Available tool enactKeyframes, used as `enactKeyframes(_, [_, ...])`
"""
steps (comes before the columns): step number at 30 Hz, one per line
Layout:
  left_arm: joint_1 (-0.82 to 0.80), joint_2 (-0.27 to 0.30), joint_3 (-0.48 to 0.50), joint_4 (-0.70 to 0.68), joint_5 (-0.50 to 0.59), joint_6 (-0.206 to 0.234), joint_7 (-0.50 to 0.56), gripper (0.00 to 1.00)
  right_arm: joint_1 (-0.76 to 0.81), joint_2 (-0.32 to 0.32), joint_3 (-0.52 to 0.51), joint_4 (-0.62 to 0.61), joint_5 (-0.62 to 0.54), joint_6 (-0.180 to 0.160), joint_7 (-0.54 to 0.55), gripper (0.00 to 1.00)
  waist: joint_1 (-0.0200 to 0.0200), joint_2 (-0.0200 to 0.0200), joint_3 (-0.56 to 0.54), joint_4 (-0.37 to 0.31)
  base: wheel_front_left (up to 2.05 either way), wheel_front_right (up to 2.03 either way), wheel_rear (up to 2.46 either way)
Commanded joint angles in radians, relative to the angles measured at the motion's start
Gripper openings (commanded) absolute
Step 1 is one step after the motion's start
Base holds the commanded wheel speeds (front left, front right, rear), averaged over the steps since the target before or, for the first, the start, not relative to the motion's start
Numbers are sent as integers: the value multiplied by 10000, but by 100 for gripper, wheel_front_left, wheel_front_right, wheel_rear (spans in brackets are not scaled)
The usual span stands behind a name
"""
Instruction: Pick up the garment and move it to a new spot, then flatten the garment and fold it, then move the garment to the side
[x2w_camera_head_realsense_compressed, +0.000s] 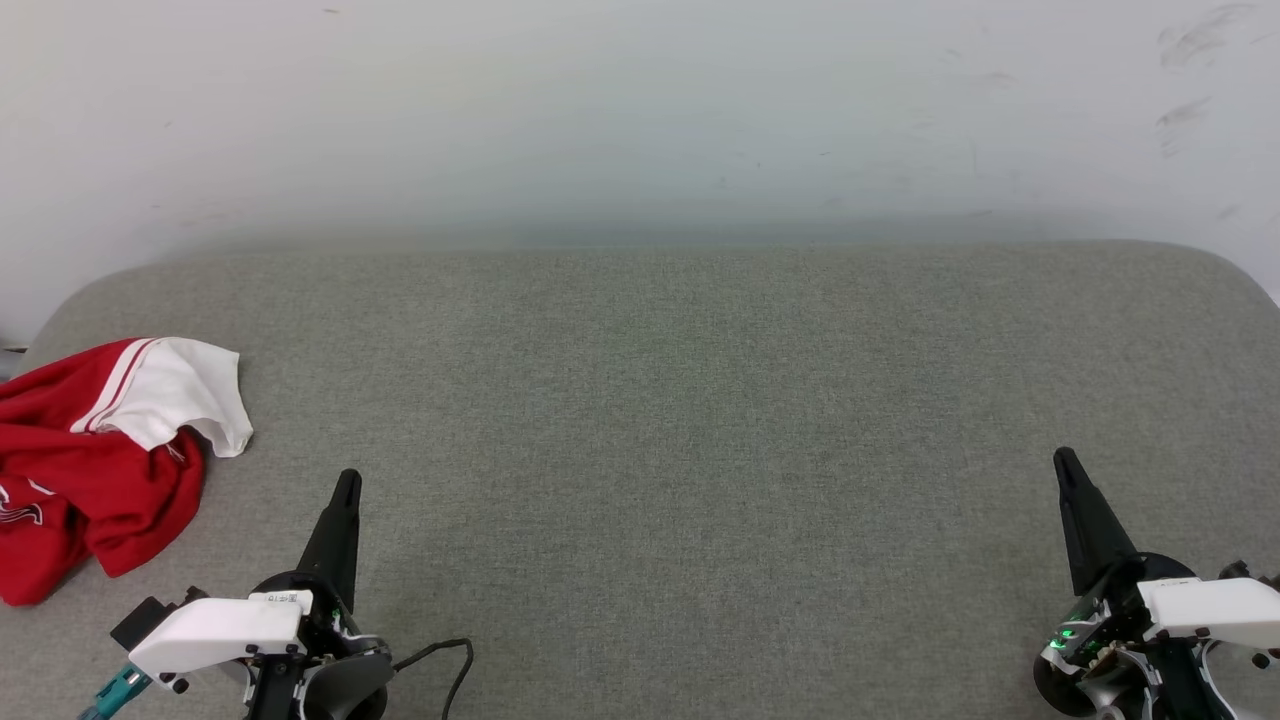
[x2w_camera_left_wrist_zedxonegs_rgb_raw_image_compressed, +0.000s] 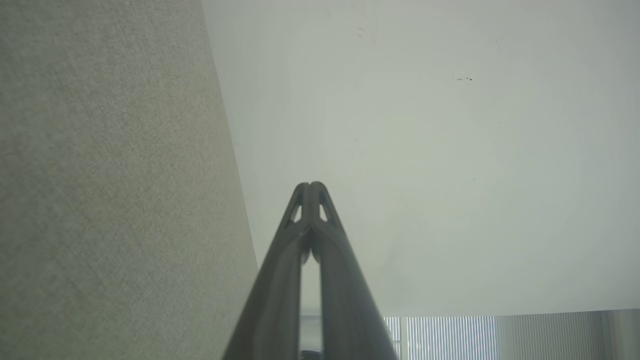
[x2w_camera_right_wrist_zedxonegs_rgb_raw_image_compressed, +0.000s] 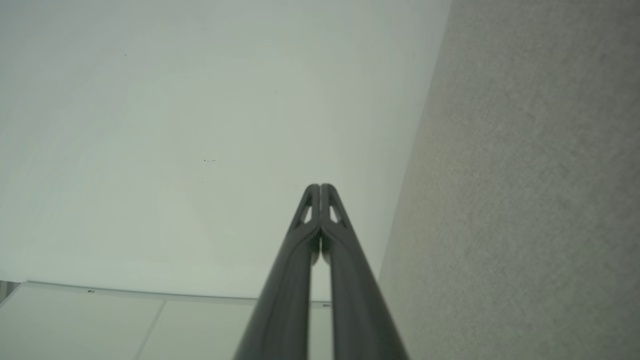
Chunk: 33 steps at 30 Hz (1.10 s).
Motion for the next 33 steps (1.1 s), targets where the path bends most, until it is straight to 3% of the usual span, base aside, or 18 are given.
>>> enactKeyframes(1, [-73, -7, 12, -16, 24, -24, 8, 0, -126, 48, 1, -6, 23, -5, -6, 0, 0, 0, 0, 0, 0, 0, 0])
enactKeyframes(28, [-73, -7, 12, -16, 24, -24, 8, 0, -126, 48, 1, -6, 25, -5, -6, 0, 0, 0, 0, 0, 0, 0, 0])
enactKeyframes(29, [0, 0, 0, 0, 0, 2, -1, 100, 0, 0, 0, 0, 0, 0, -1, 100, 0, 0, 0, 0, 0, 0, 0])
enactKeyframes(33, [241, -36, -43, 312, 0, 4, -14, 100, 281, 4, 17, 306, -8, 0, -10, 100, 0, 0, 2, 0, 0, 0, 0])
